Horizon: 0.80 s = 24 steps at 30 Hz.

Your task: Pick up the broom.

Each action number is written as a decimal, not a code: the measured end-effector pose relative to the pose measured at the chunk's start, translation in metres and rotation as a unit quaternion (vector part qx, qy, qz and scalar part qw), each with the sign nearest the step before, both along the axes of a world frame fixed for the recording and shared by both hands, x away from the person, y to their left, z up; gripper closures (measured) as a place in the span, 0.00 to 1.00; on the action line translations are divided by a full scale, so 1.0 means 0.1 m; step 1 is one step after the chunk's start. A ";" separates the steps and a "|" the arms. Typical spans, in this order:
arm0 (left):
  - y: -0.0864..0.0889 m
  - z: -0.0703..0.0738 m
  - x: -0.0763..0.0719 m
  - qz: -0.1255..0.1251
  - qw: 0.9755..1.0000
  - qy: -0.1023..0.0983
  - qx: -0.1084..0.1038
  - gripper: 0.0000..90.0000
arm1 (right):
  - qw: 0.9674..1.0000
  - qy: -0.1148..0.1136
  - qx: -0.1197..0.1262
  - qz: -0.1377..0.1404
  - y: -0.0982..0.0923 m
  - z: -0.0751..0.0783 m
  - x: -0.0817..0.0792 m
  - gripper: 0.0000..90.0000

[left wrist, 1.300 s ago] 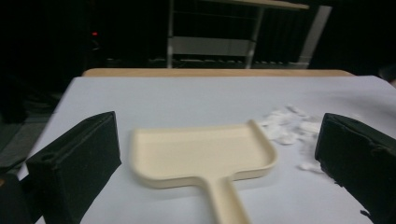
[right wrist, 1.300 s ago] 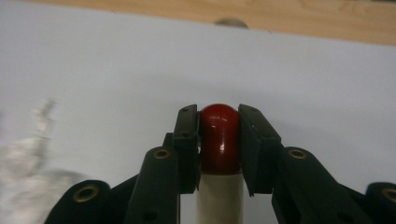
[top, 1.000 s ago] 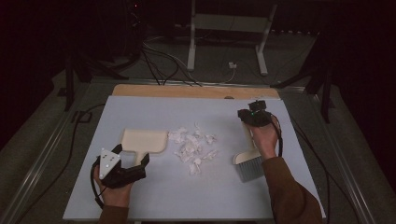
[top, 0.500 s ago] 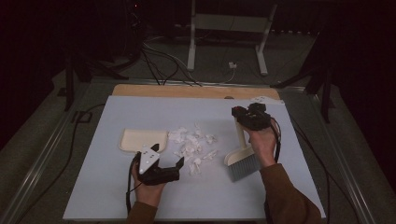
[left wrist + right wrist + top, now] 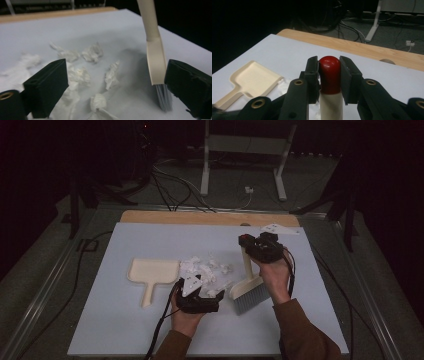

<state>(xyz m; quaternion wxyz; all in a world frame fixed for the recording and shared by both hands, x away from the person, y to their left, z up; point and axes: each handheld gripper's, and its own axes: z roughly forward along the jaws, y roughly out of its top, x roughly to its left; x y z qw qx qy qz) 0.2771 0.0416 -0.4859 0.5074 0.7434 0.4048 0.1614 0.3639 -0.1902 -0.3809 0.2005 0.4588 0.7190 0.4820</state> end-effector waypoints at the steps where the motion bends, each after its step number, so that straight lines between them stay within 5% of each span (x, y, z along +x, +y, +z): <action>1: -0.03 -0.02 0.02 -0.003 1.000 0.006 -0.002 0.09 | 1.000 0.001 0.001 0.004 0.01 0.01 -0.01 0.79; 6: -0.17 -0.08 0.10 -0.034 0.999 0.031 -0.008 0.19 | 1.000 -0.001 -0.001 0.010 0.06 0.02 -0.04 0.79; 13: -0.21 -0.05 0.14 -0.059 0.996 0.037 -0.051 0.33 | 1.000 -0.014 -0.011 -0.001 0.05 0.05 -0.07 0.79; 18: -0.29 -0.05 0.11 -0.082 0.995 0.030 -0.045 0.34 | 1.000 -0.014 -0.002 -0.006 0.03 0.05 -0.07 0.79; 24: -0.39 -0.12 0.19 -0.110 0.992 0.049 -0.050 0.46 | 1.000 -0.019 0.014 0.004 0.06 0.09 -0.13 0.79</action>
